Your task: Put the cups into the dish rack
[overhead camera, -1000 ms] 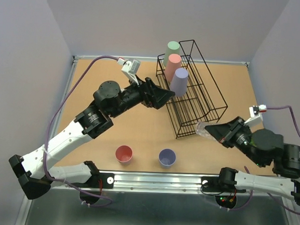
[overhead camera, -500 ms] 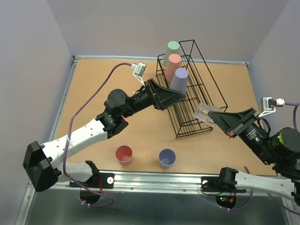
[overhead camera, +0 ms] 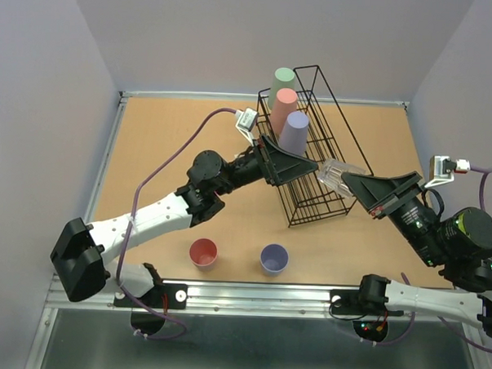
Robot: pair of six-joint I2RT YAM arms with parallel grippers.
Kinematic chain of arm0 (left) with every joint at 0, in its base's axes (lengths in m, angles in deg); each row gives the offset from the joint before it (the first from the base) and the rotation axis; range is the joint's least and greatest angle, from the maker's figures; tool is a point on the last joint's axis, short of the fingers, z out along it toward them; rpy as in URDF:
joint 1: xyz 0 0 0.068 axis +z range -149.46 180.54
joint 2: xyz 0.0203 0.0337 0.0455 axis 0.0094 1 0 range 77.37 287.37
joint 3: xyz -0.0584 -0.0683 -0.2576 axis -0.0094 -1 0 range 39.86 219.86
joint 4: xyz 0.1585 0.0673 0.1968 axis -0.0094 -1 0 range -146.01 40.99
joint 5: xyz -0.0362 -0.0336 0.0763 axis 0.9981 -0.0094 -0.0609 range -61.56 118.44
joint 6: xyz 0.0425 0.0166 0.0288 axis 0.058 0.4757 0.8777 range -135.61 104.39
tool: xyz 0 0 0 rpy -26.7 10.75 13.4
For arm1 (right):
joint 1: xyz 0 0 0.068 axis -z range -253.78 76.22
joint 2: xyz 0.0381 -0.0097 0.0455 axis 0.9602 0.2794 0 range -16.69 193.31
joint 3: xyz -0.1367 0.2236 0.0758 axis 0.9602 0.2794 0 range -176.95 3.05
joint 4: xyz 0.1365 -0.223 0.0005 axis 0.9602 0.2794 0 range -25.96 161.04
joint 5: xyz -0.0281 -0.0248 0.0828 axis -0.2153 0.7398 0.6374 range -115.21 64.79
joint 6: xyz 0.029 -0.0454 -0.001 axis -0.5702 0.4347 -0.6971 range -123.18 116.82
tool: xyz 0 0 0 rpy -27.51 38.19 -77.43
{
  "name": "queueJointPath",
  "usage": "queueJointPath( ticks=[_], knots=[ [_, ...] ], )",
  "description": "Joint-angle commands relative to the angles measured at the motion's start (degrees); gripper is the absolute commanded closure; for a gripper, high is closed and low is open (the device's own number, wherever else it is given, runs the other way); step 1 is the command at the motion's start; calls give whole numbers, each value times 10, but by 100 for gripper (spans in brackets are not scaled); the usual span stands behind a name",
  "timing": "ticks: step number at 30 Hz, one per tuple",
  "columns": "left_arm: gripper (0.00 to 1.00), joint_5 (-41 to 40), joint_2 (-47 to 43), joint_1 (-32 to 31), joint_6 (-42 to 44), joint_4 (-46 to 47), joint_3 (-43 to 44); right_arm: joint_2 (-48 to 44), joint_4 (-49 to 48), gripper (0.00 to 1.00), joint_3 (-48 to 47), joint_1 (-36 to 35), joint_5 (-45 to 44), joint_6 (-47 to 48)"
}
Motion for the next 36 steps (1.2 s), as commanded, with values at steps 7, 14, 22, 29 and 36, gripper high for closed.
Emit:
queueJointPath(
  ticks=[7,14,22,29,36],
  knots=[
    [1,50,26,-9,-21,106,56,17,-58,99,18,-2,-20,13],
    [3,75,57,-29,-26,123,75,10,-60,100,23,-2,-36,20],
    [18,81,72,-35,-32,135,82,-21,-60,99,30,-2,-62,25],
    [31,47,54,-35,-29,153,68,-28,-60,100,46,-2,-50,22],
    [16,49,57,-35,-33,149,77,-6,-60,99,47,-2,-26,16]
  ],
)
